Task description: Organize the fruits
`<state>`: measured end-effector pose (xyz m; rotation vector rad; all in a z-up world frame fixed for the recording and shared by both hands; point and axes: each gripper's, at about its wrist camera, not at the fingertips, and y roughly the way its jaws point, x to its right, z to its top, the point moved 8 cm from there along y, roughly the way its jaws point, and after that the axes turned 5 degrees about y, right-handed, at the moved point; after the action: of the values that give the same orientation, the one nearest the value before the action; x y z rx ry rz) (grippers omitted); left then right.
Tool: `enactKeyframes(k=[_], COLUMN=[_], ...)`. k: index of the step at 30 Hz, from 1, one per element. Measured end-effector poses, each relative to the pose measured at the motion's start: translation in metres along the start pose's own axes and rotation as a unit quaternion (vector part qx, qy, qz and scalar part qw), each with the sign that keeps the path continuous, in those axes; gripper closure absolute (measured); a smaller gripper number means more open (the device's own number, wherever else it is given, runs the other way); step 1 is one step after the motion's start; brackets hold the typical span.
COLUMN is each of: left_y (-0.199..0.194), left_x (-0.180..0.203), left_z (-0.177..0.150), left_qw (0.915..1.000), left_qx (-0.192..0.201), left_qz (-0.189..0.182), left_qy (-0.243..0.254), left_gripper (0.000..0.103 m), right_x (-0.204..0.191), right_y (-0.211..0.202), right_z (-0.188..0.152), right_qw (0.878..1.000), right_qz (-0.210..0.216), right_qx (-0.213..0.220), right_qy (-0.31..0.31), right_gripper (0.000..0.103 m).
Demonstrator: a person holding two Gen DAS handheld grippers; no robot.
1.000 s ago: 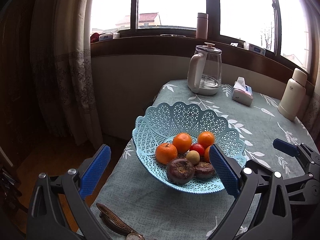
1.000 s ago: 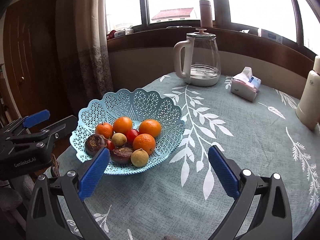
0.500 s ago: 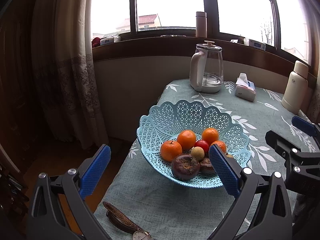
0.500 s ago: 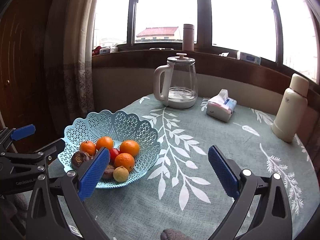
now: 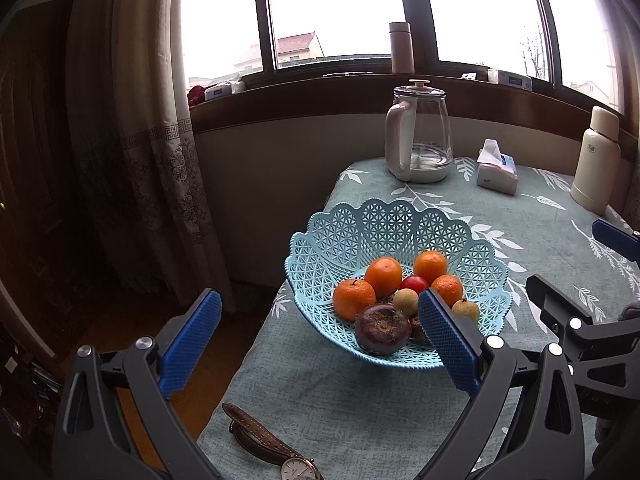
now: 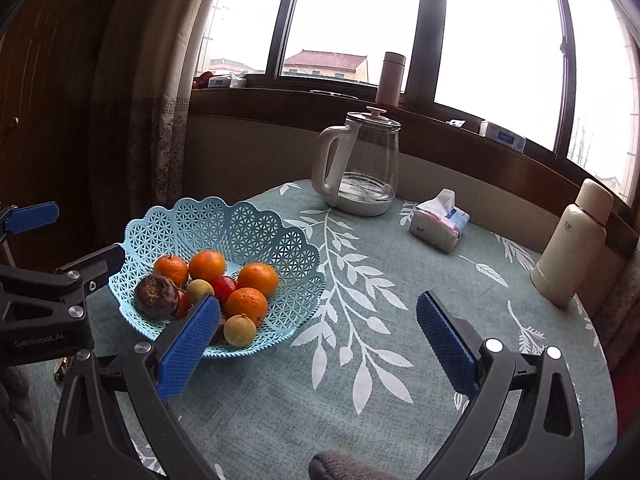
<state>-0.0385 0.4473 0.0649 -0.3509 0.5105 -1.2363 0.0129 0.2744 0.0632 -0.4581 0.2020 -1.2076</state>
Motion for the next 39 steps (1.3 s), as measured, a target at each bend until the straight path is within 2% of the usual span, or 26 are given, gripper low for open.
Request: enactKeyframes(k=[17,34,39], left_y=[-0.001,0.004,0.005], left_x=[0.001,-0.001,-0.001], left_z=[0.001,-0.003,-0.003], left_qw=[1.0,0.9998,0.9998], left_qx=[0.001,-0.008,-0.009], left_qz=[0.003,0.014,0.014], left_qy=[0.009,0.015,0.014], left_gripper=[0.003,0.003,0.003], right_x=[-0.01,-0.012,-0.011], right_y=[0.009,0.013,0.014], right_z=[-0.01,-0.01,-0.012], right_qw=[0.999,0.998,0.998], right_qz=[0.032,0.047,0.039], right_qx=[-0.031,-0.038,-0.039], right_qy=[-0.004,0.004,0.002], right_gripper=[0.005,0.005,0.005])
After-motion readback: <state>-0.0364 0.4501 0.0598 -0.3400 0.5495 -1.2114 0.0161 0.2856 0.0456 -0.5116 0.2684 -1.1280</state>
